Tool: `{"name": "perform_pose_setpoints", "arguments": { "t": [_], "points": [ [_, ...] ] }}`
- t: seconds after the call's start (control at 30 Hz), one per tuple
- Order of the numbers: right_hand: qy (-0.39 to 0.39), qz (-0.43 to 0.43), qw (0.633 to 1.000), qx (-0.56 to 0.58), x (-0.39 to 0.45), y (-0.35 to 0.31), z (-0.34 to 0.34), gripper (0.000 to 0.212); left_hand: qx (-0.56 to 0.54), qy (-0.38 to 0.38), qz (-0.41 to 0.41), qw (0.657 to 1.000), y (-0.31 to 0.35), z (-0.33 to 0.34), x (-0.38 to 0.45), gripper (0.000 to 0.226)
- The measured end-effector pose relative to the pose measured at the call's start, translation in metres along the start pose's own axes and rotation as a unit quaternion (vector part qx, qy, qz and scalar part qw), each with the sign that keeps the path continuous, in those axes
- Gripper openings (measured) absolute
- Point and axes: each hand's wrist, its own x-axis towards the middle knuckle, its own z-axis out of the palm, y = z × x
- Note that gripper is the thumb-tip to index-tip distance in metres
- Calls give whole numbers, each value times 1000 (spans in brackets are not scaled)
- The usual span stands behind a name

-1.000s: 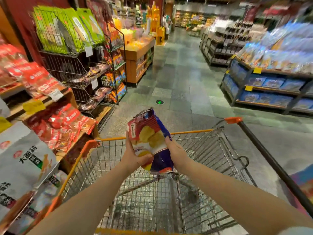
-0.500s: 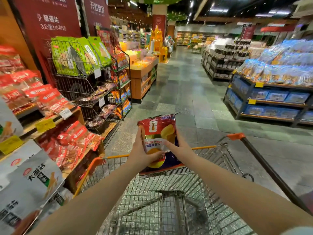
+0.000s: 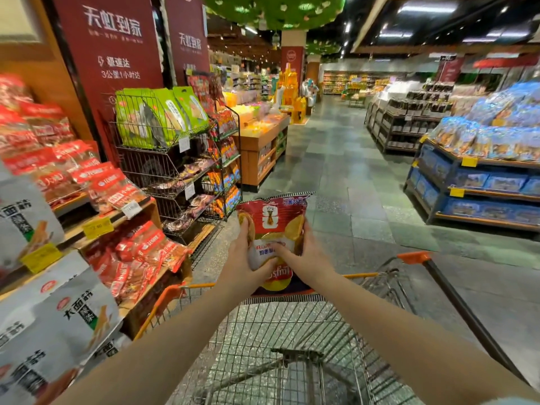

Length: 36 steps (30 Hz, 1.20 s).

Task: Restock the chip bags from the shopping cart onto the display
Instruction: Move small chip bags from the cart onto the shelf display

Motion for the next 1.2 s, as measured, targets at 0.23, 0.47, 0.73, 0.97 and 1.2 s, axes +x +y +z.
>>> {"name": "perform_pose_setpoints", "arguments": {
  "t": [0.23, 0.47, 0.73, 0.97, 1.2],
  "points": [
    [-54, -40, 991, 119, -6, 7, -1, 64, -69, 48, -12, 996, -2, -1, -17, 99],
    [-92, -60, 985, 135, -11, 18, -1, 60, -82, 101, -102, 986, 8, -27, -19, 117],
    [-172, -97, 972, 124, -22, 6, -6, 62, 131, 89, 22, 987, 49, -87, -19, 122],
    [-197, -206, 958, -23, -23, -40, -2, 69, 385, -113, 116, 909, 106, -122, -11, 128],
    [-209, -280, 932, -91, -18, -81, 13, 74, 209, -121, -18, 970, 94, -153, -24, 132]
  ]
}}
